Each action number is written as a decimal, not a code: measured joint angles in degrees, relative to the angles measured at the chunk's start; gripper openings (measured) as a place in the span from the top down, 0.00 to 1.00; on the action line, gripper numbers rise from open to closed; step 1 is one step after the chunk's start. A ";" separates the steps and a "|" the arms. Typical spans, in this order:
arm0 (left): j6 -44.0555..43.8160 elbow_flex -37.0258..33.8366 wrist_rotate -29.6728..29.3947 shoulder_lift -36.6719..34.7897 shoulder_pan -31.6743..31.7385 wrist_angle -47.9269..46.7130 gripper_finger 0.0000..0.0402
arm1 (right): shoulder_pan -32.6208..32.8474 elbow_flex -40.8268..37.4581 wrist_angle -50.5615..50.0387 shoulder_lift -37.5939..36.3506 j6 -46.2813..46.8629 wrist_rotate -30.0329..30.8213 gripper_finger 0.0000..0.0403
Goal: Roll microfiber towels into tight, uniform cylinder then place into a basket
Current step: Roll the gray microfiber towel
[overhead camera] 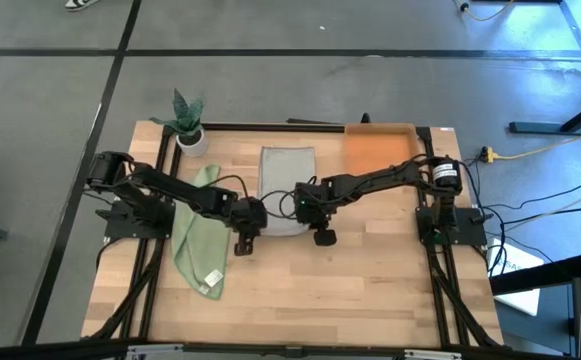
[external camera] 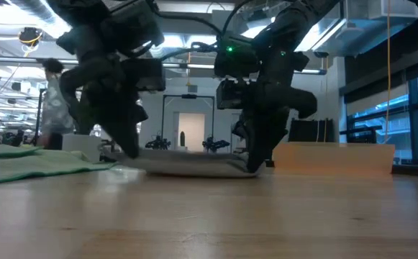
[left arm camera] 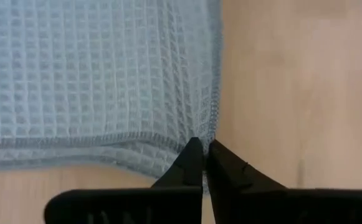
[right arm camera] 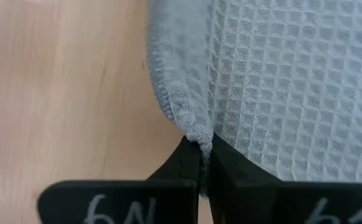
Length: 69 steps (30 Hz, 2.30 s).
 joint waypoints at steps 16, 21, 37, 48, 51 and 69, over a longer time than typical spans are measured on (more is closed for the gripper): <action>-13.65 5.39 -1.44 -1.35 6.82 -6.07 1.00 | -3.54 -0.07 -4.12 -3.48 17.32 -5.68 0.98; -14.08 5.39 -5.14 -1.35 6.84 -5.93 1.00 | -4.65 -0.07 -4.10 -3.48 20.92 -5.65 0.98; -15.17 5.43 -12.36 0.58 6.83 -2.44 1.00 | -7.39 0.00 -5.79 -3.48 32.60 5.00 0.98; -14.81 5.50 -19.47 3.15 6.94 1.84 1.00 | -7.14 0.06 -9.66 -3.48 37.21 15.00 0.98; -14.79 5.46 -19.76 3.59 6.94 3.87 1.00 | -6.95 0.02 -10.02 -3.48 37.28 16.94 0.98; -14.68 5.43 -20.73 8.69 7.89 6.71 1.00 | -6.97 -0.07 -9.49 -3.45 37.21 18.69 0.93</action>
